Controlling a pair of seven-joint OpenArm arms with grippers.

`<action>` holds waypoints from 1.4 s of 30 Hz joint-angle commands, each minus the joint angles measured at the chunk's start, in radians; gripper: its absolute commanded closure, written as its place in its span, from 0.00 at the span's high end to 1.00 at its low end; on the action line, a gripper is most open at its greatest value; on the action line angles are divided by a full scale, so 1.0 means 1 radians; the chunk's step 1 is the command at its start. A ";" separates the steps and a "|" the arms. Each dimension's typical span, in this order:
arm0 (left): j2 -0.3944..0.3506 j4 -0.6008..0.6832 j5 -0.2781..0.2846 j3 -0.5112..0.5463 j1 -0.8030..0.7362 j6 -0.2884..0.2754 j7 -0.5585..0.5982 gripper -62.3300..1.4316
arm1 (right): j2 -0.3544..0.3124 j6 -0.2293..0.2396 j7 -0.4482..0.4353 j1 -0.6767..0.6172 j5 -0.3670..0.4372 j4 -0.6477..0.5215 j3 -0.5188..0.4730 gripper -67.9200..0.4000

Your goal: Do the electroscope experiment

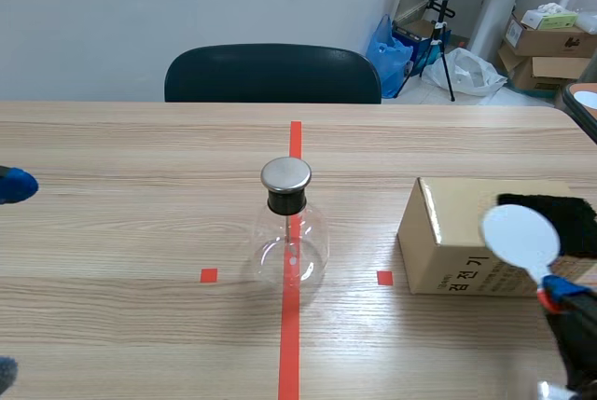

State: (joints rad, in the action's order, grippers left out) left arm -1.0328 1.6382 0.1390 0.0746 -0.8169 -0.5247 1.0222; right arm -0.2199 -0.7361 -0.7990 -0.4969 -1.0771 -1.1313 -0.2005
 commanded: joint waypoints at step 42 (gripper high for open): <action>0.016 0.007 0.017 0.001 0.003 -0.002 0.013 1.00 | 0.013 -0.047 0.196 -0.027 0.047 -0.006 -0.037 0.03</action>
State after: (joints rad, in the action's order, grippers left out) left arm -1.0275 1.6382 0.1459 0.0746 -0.8169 -0.5247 1.0222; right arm -0.1829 -0.7334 -0.5941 -0.5167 -1.0279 -1.1313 -0.2199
